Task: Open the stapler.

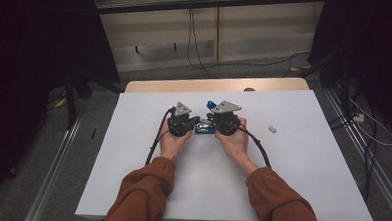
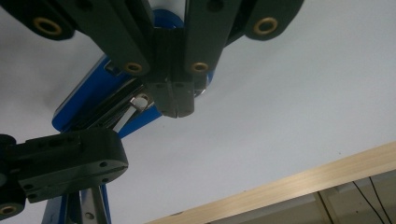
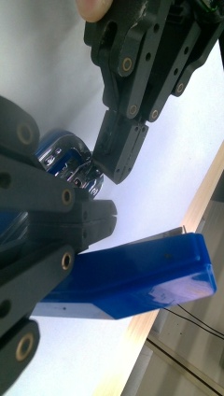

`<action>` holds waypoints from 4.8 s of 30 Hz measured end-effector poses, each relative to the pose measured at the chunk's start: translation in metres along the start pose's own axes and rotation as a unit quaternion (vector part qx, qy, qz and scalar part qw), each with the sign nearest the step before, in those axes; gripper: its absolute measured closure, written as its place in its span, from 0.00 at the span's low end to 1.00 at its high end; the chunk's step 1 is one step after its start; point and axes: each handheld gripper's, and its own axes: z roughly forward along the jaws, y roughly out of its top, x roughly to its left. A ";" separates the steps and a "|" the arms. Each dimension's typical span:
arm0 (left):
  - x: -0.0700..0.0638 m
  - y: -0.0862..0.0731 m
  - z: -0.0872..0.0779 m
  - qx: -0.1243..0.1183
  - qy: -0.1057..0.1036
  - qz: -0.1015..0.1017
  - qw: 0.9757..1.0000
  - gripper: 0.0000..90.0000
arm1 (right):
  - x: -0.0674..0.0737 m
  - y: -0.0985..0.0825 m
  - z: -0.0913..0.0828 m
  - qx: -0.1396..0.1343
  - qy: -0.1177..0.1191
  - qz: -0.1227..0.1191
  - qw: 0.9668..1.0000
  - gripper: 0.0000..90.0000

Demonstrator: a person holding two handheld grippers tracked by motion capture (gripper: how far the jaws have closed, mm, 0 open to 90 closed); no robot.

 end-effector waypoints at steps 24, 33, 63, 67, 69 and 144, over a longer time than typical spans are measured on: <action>0.000 0.000 0.000 -0.002 0.002 0.003 1.000 1.00 | -0.013 0.000 -0.011 -0.015 -0.013 0.018 1.000 1.00; 0.000 0.000 0.000 0.001 0.002 0.009 1.000 1.00 | -0.013 0.000 -0.012 -0.011 -0.011 0.016 1.000 1.00; -0.001 0.000 0.000 0.001 0.003 0.005 1.000 1.00 | -0.023 -0.004 -0.022 -0.027 -0.022 0.046 0.998 1.00; -0.001 0.000 0.000 0.001 0.003 0.003 1.000 1.00 | -0.024 -0.005 -0.023 -0.027 -0.022 0.045 0.998 1.00; -0.001 0.000 0.000 -0.001 0.003 0.002 1.000 1.00 | -0.026 -0.006 -0.023 -0.028 -0.022 0.049 0.998 1.00; -0.010 0.001 -0.003 -0.019 0.024 0.015 0.999 1.00 | -0.076 -0.049 -0.048 0.007 -0.078 0.086 0.993 1.00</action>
